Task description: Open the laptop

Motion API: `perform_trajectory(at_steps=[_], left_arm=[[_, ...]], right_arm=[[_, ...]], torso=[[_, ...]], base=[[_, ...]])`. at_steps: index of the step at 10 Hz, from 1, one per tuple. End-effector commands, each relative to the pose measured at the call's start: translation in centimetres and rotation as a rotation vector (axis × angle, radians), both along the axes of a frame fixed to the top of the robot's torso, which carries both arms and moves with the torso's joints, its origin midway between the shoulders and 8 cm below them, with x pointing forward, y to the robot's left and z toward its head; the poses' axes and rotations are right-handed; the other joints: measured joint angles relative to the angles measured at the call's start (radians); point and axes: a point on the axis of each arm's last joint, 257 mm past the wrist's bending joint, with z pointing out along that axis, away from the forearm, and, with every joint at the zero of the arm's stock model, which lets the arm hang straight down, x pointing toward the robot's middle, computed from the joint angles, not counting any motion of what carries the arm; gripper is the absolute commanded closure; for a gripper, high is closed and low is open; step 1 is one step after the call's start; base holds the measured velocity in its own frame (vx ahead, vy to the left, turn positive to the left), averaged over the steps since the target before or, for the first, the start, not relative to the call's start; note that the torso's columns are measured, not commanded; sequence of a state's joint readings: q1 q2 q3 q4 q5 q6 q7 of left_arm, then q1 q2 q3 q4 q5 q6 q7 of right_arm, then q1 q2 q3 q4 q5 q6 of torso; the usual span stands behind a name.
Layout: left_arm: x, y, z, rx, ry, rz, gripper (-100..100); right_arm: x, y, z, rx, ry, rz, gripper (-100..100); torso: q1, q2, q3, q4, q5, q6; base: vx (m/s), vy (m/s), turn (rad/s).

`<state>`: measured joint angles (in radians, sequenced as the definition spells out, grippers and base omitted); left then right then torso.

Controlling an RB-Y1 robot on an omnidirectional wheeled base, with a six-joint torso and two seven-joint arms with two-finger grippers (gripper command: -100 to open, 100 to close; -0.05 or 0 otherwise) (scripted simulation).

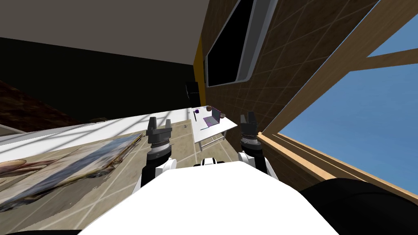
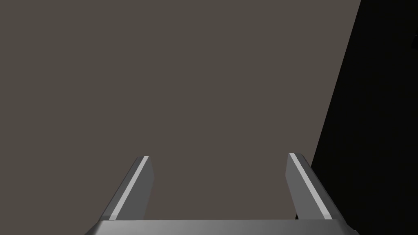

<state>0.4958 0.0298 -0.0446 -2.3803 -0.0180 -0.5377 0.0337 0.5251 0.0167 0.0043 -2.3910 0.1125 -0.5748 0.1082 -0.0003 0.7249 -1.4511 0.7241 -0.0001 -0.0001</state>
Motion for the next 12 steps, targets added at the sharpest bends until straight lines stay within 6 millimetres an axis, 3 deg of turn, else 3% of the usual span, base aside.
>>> perform_trajectory(at_steps=[1, 12], left_arm=[[0.0, 0.0, 0.0, 0.000, 0.000, 0.000, 0], [0.0, 0.0, 0.0, 0.000, 0.000, 0.000, 0]], right_arm=[[1.1, 1.4, -0.9, -0.088, 0.036, 0.016, -100], [9.0, 5.6, -8.0, -0.537, 0.229, -0.115, -100]], torso=[[0.000, 0.009, -0.020, 0.010, 0.000, 0.000], [0.000, 0.013, -0.025, 0.014, 0.000, 0.000]], base=[[0.012, -0.008, 0.029], [0.032, -0.019, 0.056]])
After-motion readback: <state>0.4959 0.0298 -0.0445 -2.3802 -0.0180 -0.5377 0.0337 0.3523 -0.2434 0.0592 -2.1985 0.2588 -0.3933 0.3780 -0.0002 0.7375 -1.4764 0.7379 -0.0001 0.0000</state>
